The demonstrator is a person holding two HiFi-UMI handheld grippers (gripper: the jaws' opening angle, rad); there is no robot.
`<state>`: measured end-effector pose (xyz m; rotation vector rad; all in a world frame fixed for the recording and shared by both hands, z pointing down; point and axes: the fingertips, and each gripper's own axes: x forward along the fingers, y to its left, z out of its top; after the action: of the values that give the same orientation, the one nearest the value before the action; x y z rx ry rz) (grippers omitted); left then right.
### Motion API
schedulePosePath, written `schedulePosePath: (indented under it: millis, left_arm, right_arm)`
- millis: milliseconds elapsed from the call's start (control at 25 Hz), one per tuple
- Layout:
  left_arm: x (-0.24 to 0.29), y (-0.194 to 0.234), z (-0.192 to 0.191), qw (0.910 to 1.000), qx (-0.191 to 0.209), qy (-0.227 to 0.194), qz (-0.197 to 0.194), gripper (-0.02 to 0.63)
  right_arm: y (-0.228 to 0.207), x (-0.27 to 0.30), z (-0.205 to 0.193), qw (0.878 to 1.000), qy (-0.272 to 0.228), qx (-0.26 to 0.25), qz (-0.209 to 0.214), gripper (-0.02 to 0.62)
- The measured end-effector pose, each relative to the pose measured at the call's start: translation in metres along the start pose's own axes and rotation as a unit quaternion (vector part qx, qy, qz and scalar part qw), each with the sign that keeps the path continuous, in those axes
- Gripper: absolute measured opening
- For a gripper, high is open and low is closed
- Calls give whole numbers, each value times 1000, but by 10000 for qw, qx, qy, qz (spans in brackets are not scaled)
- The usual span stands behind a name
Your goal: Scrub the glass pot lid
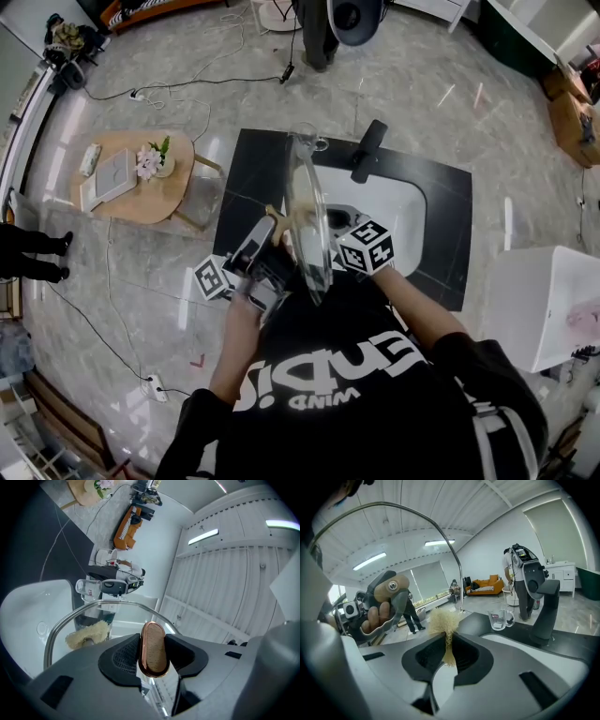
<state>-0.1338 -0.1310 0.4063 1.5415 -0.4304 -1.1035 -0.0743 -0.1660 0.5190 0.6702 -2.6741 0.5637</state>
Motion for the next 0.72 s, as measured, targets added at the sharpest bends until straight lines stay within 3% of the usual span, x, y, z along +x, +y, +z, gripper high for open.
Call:
schedulePosePath:
  millis: [720]
  left_arm:
    - [-5,5,20,9996,139,-242,103,176]
  right_arm:
    - [56,-35,-25,9934,548,78,1003,37]
